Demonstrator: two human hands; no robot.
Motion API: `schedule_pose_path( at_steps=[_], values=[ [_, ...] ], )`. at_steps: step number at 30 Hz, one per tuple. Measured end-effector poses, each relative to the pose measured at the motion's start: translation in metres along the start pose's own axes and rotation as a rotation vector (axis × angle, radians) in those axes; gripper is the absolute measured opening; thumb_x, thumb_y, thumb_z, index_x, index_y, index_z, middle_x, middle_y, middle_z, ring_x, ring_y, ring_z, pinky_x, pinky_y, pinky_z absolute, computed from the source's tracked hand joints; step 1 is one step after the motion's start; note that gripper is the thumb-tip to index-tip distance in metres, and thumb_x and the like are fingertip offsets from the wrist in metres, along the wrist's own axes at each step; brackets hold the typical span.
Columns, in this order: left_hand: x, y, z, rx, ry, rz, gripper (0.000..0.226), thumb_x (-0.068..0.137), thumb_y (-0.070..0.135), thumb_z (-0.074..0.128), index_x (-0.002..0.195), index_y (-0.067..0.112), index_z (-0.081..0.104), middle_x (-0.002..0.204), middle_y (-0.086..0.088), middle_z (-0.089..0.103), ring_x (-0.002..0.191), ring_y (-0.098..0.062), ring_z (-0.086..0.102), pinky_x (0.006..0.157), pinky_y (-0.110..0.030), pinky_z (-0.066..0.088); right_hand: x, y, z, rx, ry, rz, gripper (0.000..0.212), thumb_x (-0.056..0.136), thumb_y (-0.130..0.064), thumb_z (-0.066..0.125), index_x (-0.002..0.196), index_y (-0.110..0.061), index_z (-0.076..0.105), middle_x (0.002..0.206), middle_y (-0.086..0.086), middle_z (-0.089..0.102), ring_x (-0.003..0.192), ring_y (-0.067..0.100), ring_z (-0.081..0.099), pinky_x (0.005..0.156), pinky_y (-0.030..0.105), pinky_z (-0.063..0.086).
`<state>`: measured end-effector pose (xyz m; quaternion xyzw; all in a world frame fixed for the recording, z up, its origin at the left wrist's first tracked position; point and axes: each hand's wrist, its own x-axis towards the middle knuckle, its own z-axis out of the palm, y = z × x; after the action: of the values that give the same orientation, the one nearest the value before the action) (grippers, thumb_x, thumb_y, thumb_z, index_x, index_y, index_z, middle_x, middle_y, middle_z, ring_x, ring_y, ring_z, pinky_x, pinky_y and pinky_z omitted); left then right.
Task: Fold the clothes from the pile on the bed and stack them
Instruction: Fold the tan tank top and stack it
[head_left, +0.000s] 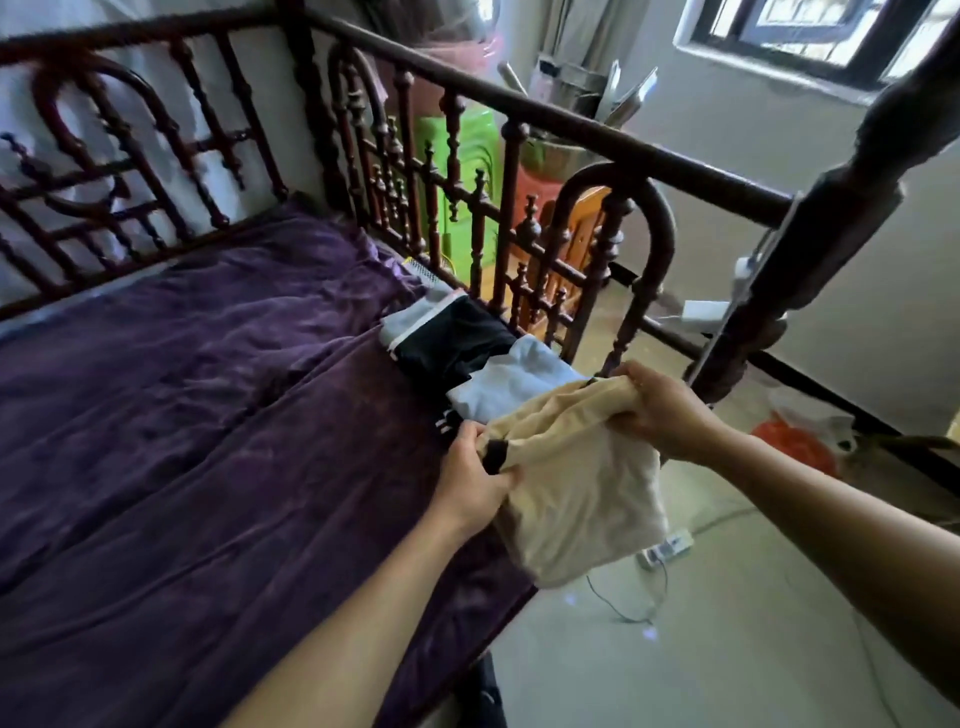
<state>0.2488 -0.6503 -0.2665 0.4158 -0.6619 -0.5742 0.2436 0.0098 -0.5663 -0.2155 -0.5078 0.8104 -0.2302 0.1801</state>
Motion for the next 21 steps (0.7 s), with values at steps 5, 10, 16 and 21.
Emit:
schedule_pose_path(
  at_steps=[5,10,16,21],
  values=[
    [0.069,-0.016,0.036,-0.149,0.004,-0.092,0.039,0.059,0.018,0.08,0.087,0.02,0.052,0.083,0.006,0.066,0.071,-0.001,0.063,0.06,-0.02,0.05,0.077,0.032,-0.012,-0.119,-0.063,0.007,0.042,0.072,-0.02,0.075,0.107,-0.024,0.052,0.093,0.003,0.062,0.087,0.026,0.059,0.072,0.035,0.047],
    [0.157,-0.053,0.053,-0.228,0.087,-0.319,0.042,0.067,0.012,0.081,0.096,0.022,0.053,0.095,0.002,0.066,0.084,-0.01,0.065,0.068,-0.024,0.051,0.187,0.049,0.02,-0.203,-0.183,0.114,0.06,0.073,-0.019,0.075,0.126,-0.023,0.047,0.108,0.012,0.062,0.096,0.031,0.059,0.075,0.034,0.048],
    [0.241,-0.103,0.045,-0.091,0.275,-0.451,0.037,0.074,0.014,0.077,0.087,0.021,0.044,0.079,0.008,0.049,0.068,-0.006,0.049,0.057,-0.015,0.041,0.289,0.076,0.1,-0.233,-0.261,0.159,0.071,0.081,-0.021,0.066,0.142,-0.029,0.032,0.128,0.015,0.055,0.108,0.034,0.057,0.079,0.035,0.046],
    [0.258,-0.135,0.034,0.406,0.282,-0.416,0.035,0.085,0.017,0.063,0.115,0.025,0.046,0.101,0.007,0.052,0.083,-0.015,0.053,0.065,-0.03,0.043,0.296,0.103,0.159,-0.389,-0.269,0.078,0.066,0.083,-0.009,0.051,0.141,-0.033,0.029,0.122,0.01,0.055,0.09,0.032,0.058,0.065,0.038,0.05]
  ],
)
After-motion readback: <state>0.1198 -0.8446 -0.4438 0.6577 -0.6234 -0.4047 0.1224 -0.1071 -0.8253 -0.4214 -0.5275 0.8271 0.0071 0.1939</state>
